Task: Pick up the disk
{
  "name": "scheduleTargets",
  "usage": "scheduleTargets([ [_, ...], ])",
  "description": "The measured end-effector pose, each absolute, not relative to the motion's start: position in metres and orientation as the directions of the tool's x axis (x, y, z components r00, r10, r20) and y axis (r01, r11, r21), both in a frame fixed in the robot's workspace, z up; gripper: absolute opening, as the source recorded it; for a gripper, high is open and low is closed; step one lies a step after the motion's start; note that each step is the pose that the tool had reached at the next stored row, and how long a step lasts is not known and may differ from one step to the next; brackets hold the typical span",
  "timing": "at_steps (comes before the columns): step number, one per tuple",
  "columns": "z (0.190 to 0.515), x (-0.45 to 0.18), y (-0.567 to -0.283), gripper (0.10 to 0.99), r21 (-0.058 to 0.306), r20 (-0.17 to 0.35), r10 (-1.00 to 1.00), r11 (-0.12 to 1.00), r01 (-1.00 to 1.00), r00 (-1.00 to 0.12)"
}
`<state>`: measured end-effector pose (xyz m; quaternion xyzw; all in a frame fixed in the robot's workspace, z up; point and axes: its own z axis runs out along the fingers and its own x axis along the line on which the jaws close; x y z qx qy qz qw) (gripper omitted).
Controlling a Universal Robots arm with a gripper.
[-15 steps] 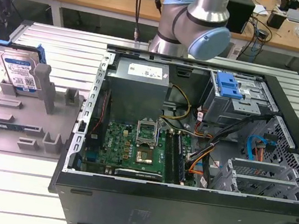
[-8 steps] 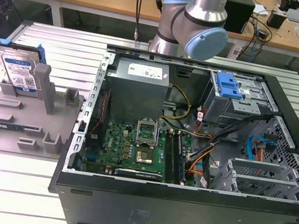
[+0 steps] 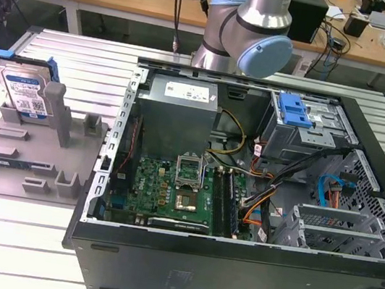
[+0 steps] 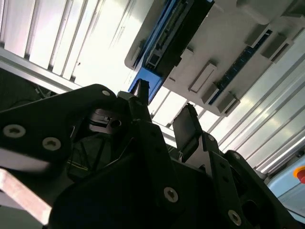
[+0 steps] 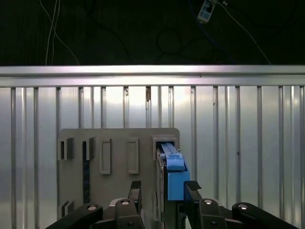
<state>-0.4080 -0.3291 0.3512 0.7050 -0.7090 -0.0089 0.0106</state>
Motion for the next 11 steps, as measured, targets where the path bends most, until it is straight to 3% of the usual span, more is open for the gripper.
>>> scheduleTargets([
  [11,0.3413,-0.4082,-0.3222,0.482,0.024,0.002,-1.000,0.000,-1.000,0.000],
])
